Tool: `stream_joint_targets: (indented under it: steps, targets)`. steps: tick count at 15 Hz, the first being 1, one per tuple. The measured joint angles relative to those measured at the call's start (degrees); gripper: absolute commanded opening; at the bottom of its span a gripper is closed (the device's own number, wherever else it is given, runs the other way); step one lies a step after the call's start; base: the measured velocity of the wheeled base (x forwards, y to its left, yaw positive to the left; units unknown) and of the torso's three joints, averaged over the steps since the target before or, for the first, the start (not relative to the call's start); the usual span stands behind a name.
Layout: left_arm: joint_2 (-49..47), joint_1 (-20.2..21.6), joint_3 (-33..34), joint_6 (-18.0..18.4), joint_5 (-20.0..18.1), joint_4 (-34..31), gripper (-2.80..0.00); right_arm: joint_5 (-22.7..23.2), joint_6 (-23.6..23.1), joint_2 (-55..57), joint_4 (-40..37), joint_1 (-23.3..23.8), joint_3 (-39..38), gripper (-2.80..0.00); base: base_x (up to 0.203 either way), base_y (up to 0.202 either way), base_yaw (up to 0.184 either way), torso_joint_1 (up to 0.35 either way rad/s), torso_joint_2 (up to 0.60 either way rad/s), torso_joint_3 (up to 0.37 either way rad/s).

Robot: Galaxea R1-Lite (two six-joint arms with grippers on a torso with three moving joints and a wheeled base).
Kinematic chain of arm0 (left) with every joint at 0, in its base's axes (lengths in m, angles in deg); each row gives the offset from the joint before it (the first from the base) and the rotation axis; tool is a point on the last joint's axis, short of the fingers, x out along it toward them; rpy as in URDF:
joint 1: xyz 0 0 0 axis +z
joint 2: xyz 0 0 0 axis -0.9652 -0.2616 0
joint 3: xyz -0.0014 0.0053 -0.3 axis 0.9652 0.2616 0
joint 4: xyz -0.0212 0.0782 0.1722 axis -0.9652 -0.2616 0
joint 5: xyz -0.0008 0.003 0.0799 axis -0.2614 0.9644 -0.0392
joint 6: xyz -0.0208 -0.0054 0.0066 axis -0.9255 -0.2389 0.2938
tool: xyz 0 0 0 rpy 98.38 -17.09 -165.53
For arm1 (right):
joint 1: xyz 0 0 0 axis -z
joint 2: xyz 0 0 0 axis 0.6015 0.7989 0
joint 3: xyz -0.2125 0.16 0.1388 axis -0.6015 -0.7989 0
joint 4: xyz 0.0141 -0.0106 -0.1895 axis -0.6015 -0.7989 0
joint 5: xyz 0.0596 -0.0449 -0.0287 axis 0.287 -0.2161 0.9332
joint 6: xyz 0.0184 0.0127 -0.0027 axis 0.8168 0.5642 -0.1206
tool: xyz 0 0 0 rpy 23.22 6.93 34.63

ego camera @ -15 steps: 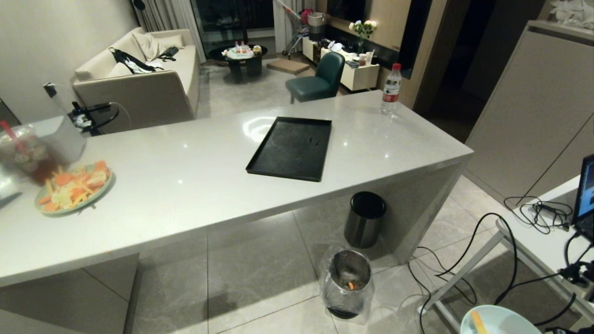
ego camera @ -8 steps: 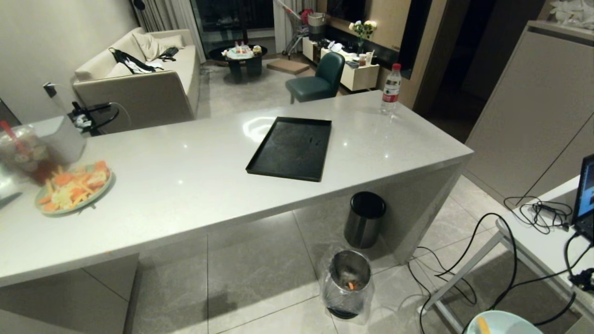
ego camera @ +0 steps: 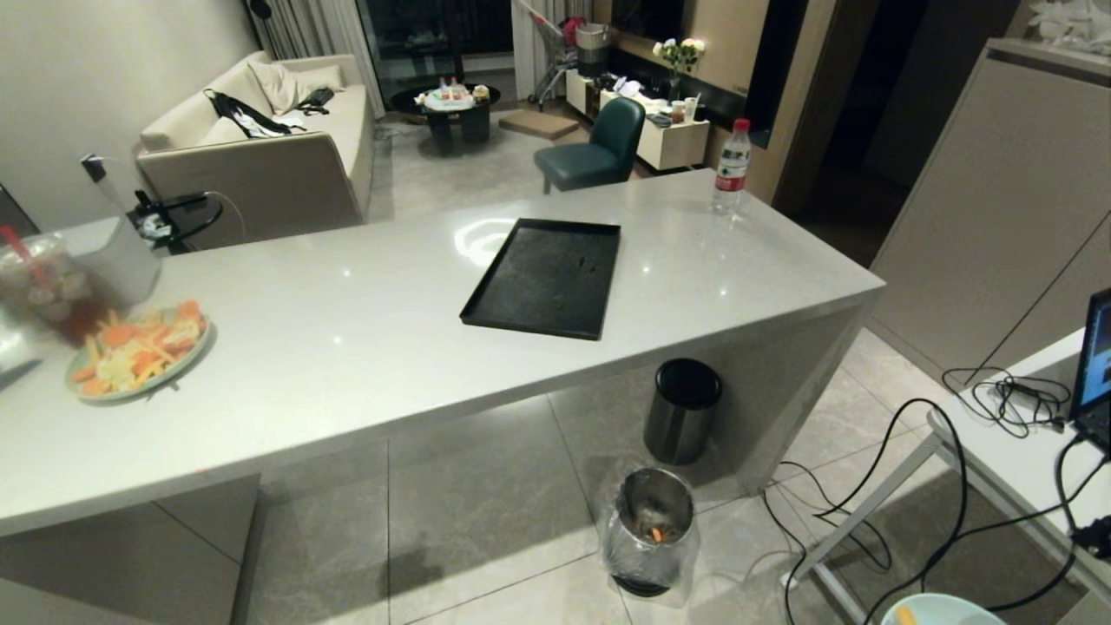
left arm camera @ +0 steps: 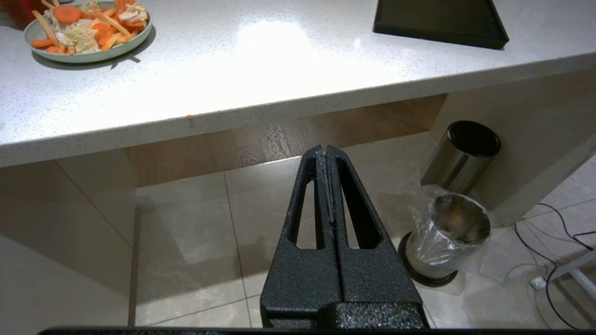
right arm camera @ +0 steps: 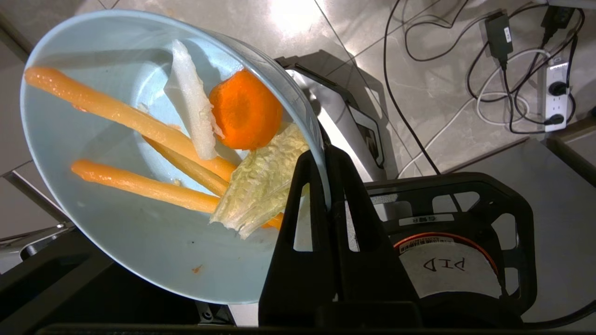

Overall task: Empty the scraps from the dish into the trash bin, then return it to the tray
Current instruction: Move the bowl over the trash can

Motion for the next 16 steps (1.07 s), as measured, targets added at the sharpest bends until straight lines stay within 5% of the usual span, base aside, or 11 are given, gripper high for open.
stream_joint_targets:
  steps: [16]
  targets:
    - [0.0, 0.0, 0.0, 0.0, 0.0, -0.1, -2.80, 0.0, 0.2, 0.6, -0.3, -1.0, -2.7, -2.80, 0.000, 0.000, 0.000, -0.133, 0.35, 0.213]
